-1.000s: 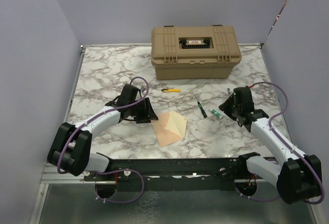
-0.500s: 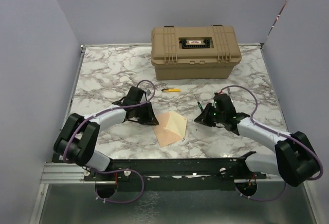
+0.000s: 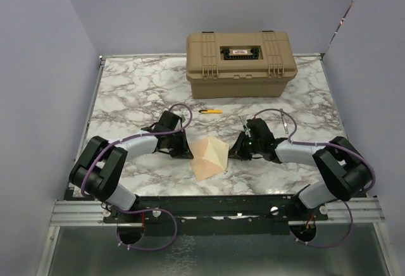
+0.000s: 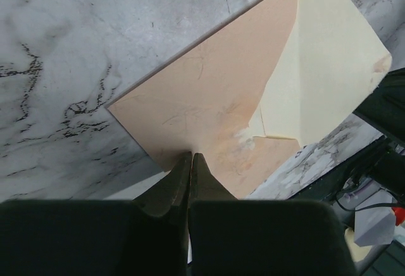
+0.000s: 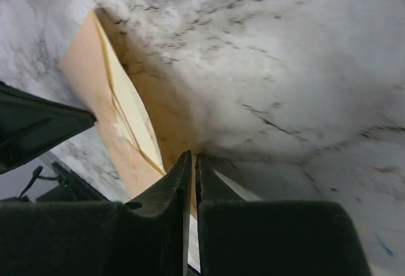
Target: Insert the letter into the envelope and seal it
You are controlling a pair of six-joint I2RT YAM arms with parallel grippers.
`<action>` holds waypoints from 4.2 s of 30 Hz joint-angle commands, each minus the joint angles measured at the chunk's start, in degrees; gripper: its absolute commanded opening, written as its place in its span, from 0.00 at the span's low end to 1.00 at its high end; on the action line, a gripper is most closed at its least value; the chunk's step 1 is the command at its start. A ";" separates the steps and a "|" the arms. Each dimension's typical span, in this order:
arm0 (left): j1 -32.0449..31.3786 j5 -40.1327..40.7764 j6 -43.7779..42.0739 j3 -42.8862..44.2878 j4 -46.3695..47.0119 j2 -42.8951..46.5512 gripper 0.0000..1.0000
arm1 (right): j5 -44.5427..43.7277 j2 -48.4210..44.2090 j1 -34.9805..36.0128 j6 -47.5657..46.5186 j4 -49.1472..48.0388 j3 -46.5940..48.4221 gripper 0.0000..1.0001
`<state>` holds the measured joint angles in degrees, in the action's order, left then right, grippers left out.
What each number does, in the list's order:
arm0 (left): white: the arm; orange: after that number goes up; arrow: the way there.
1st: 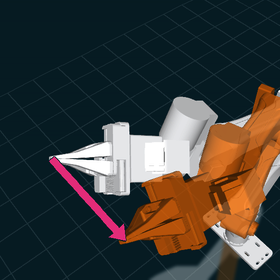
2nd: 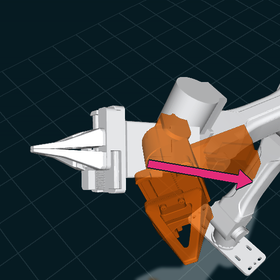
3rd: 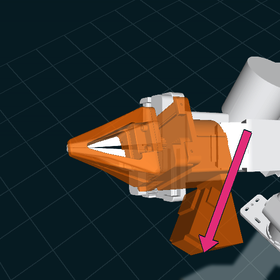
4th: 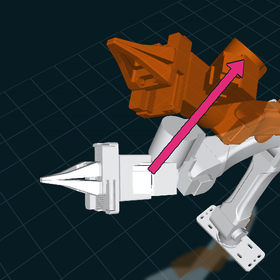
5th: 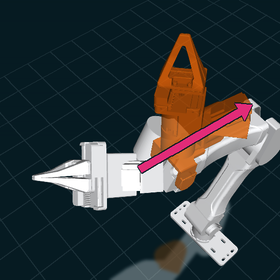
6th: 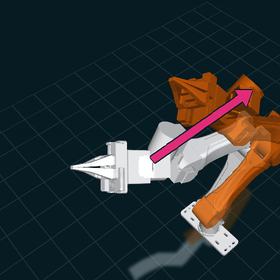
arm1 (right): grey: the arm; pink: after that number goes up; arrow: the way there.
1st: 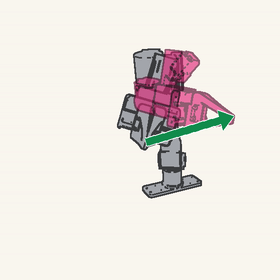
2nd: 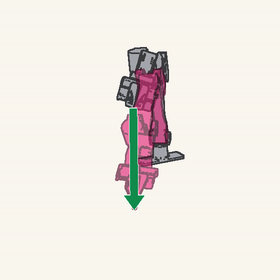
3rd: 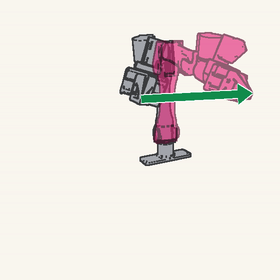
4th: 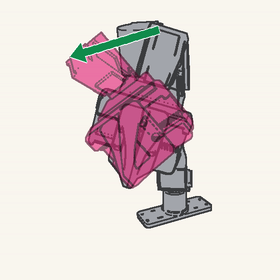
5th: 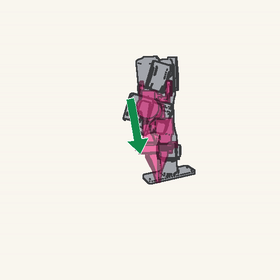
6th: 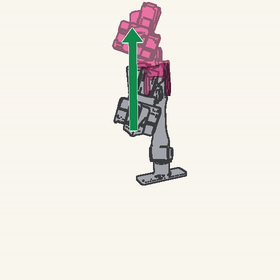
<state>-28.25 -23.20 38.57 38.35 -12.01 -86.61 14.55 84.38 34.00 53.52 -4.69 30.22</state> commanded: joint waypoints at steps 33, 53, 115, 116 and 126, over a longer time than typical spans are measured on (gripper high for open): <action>0.07 -2.94 3.40 5.49 7.35 -1.35 0.00 | -20.74 18.17 20.31 -20.54 14.21 20.90 0.18; 0.12 -7.89 7.44 1.79 18.65 -13.36 0.00 | -17.15 11.58 21.55 -28.35 1.29 13.12 0.17; 9.10 -12.98 12.11 -6.50 19.27 -19.03 0.00 | -29.35 21.47 36.27 -27.46 21.09 22.98 0.36; 9.17 -13.05 12.02 -6.39 19.16 -19.11 0.00 | -29.10 21.06 36.51 -26.46 21.91 22.54 0.36; 9.22 -13.00 11.03 -5.63 18.11 -18.99 0.00 | -29.00 11.92 36.98 -17.37 29.79 19.32 0.10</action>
<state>-19.59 -44.99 54.02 34.83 15.29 -102.32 -18.09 98.06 70.17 31.55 10.66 52.62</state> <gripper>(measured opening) 0.002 0.126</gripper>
